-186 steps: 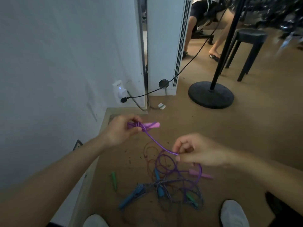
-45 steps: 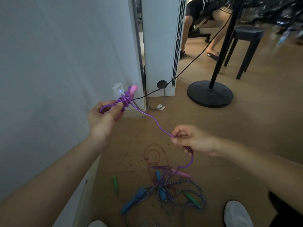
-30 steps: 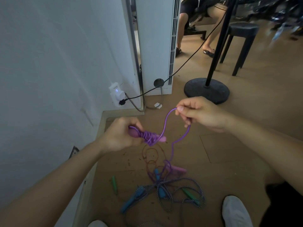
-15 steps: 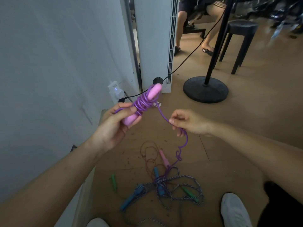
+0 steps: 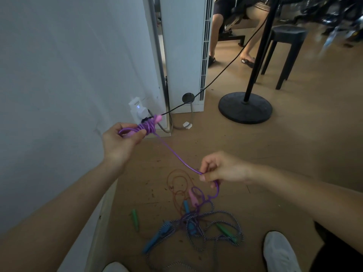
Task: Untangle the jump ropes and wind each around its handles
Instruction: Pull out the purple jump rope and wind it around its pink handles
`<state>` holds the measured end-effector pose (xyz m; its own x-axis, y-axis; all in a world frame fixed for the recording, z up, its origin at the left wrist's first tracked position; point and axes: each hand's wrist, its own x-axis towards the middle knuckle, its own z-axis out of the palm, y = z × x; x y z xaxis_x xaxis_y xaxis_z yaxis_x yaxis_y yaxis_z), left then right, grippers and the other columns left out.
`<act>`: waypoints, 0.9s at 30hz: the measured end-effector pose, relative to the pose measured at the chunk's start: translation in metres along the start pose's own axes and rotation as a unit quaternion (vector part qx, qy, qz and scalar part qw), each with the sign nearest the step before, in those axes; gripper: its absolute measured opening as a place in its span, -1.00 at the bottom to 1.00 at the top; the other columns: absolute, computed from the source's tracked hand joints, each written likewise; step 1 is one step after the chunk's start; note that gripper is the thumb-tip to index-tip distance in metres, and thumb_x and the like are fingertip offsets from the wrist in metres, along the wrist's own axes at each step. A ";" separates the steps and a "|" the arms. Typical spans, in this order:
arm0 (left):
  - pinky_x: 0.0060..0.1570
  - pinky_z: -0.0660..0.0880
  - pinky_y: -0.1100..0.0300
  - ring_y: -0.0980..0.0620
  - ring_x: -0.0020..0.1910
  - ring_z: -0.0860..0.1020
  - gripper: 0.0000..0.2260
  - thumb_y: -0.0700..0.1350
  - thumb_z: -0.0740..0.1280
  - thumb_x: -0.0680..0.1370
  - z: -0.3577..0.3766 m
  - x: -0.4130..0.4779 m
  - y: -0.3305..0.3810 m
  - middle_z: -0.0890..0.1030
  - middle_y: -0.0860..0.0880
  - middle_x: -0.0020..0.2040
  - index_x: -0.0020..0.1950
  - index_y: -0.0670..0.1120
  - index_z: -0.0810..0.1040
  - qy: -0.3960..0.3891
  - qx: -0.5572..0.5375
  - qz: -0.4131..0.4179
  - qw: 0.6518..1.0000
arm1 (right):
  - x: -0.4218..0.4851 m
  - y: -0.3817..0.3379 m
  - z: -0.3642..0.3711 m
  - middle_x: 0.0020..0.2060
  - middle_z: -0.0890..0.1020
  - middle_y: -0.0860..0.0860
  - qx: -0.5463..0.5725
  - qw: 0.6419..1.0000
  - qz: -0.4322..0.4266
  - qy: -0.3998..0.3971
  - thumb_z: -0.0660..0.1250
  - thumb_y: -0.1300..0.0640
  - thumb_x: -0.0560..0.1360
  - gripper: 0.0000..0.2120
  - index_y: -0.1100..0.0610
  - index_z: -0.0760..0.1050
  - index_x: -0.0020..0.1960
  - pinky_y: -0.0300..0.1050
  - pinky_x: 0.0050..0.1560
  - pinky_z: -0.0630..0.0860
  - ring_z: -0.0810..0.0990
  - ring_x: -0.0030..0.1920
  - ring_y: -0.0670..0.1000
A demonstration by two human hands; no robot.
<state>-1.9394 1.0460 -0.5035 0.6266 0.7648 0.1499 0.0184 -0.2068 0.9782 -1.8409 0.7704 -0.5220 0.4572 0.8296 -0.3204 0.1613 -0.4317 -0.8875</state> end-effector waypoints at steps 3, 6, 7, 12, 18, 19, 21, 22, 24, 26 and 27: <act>-0.12 0.56 0.27 0.16 -0.25 0.61 -0.75 -0.22 0.61 0.34 -0.007 0.003 -0.011 0.67 0.16 -0.28 -0.20 0.08 0.64 -0.089 0.163 0.064 0.980 | -0.007 -0.025 -0.008 -0.31 0.63 -0.02 -0.047 0.993 -0.108 0.018 0.42 0.27 0.51 -0.98 0.19 0.60 -0.06 -0.27 -0.30 0.52 0.57 -0.35 -0.13; -0.10 0.50 0.44 0.16 -0.17 0.63 -0.70 -0.28 0.61 0.33 -0.002 -0.008 -0.014 0.67 0.15 -0.17 -0.08 0.05 0.67 -0.209 0.208 0.078 0.952 | -0.013 -0.043 -0.023 -0.23 0.68 0.14 -0.080 0.974 -0.192 0.087 0.39 0.26 0.53 -0.92 0.25 0.62 0.00 -0.33 -0.22 0.50 0.61 -0.28 -0.09; -0.05 0.50 0.46 0.18 -0.12 0.64 -0.66 -0.27 0.62 0.32 0.000 -0.012 -0.013 0.68 0.13 -0.10 0.00 0.01 0.67 -0.254 0.222 0.076 0.938 | -0.014 -0.046 -0.030 -0.21 0.68 0.17 -0.094 0.968 -0.208 0.108 0.38 0.25 0.54 -0.90 0.25 0.63 0.02 -0.32 -0.21 0.51 0.62 -0.26 -0.06; -0.10 0.53 0.23 0.19 -0.20 0.63 -0.73 -0.20 0.59 0.37 0.012 -0.034 0.002 0.71 0.13 -0.15 0.00 0.08 0.72 -0.422 0.264 0.059 0.865 | -0.009 -0.046 -0.062 -0.14 0.70 -0.04 -0.161 0.942 -0.214 0.203 0.37 0.16 0.56 -0.90 0.05 0.65 0.03 -0.12 -0.01 0.60 0.67 -0.09 -0.05; -0.09 0.59 0.15 -0.16 -0.13 0.65 -0.70 -0.34 0.52 0.43 0.014 -0.047 0.028 0.70 -0.21 -0.05 0.13 -0.16 0.68 -0.542 0.095 -0.021 0.835 | 0.001 -0.037 -0.082 -0.18 0.69 -0.02 -0.201 0.919 -0.193 0.278 0.40 0.09 0.55 -0.89 0.10 0.66 -0.01 -0.06 -0.05 0.60 0.65 -0.14 -0.08; -0.08 0.59 0.14 -0.17 -0.11 0.65 -0.69 -0.34 0.52 0.42 0.014 -0.048 0.031 0.69 -0.23 -0.03 0.14 -0.18 0.67 -0.542 0.058 -0.028 0.838 | 0.003 -0.034 -0.085 -0.22 0.68 0.00 -0.198 0.918 -0.184 0.289 0.42 0.06 0.52 -0.88 0.10 0.65 -0.04 -0.07 -0.12 0.58 0.63 -0.20 -0.07; -0.09 0.60 0.15 -0.14 -0.09 0.65 -0.67 -0.25 0.52 0.37 0.013 -0.050 0.034 0.68 -0.23 -0.01 0.13 -0.19 0.67 -0.531 -0.022 -0.056 0.845 | 0.007 -0.027 -0.091 -0.30 0.63 0.06 -0.194 0.918 -0.159 0.306 0.48 -0.02 0.47 -0.79 0.14 0.60 -0.11 -0.14 -0.24 0.49 0.54 -0.32 -0.09; -0.10 0.61 0.15 -0.12 -0.09 0.66 -0.64 -0.21 0.53 0.34 0.012 -0.050 0.035 0.68 -0.23 -0.01 0.13 -0.19 0.68 -0.519 -0.071 -0.078 0.848 | 0.009 -0.023 -0.092 -0.32 0.61 0.07 -0.195 0.919 -0.143 0.311 0.49 -0.05 0.44 -0.74 0.14 0.57 -0.13 -0.18 -0.28 0.46 0.50 -0.35 -0.10; -0.10 0.63 0.16 -0.09 -0.10 0.68 -0.56 -0.16 0.58 0.29 0.013 -0.050 0.035 0.68 -0.23 -0.01 0.14 -0.21 0.67 -0.482 -0.170 -0.111 0.852 | 0.013 -0.017 -0.090 -0.38 0.58 0.04 -0.201 0.922 -0.113 0.311 0.49 -0.11 0.42 -0.68 0.13 0.52 -0.18 -0.16 -0.33 0.44 0.47 -0.40 -0.10; -0.07 0.64 0.18 -0.08 -0.08 0.68 -0.43 -0.12 0.64 0.25 0.014 -0.049 0.035 0.66 -0.24 0.01 0.21 -0.24 0.62 -0.426 -0.252 -0.147 0.856 | 0.015 -0.011 -0.085 -0.41 0.56 0.05 -0.197 0.931 -0.097 0.290 0.45 -0.11 0.46 -0.70 0.11 0.50 -0.19 0.00 -0.33 0.52 0.51 -0.43 -0.05; -0.07 0.64 0.20 -0.07 -0.08 0.67 -0.38 -0.10 0.66 0.23 0.015 -0.048 0.035 0.66 -0.24 0.02 0.23 -0.25 0.61 -0.395 -0.284 -0.162 0.858 | 0.015 -0.009 -0.081 -0.39 0.57 0.08 -0.192 0.939 -0.092 0.272 0.42 -0.09 0.50 -0.73 0.11 0.50 -0.17 0.04 -0.33 0.57 0.55 -0.43 -0.02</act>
<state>-1.9573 0.9931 -0.4783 0.9973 0.0260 -0.0682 0.0497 0.4420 0.8957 -1.7650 0.7580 -0.4925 0.7528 0.6444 0.1345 0.5360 -0.4814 -0.6935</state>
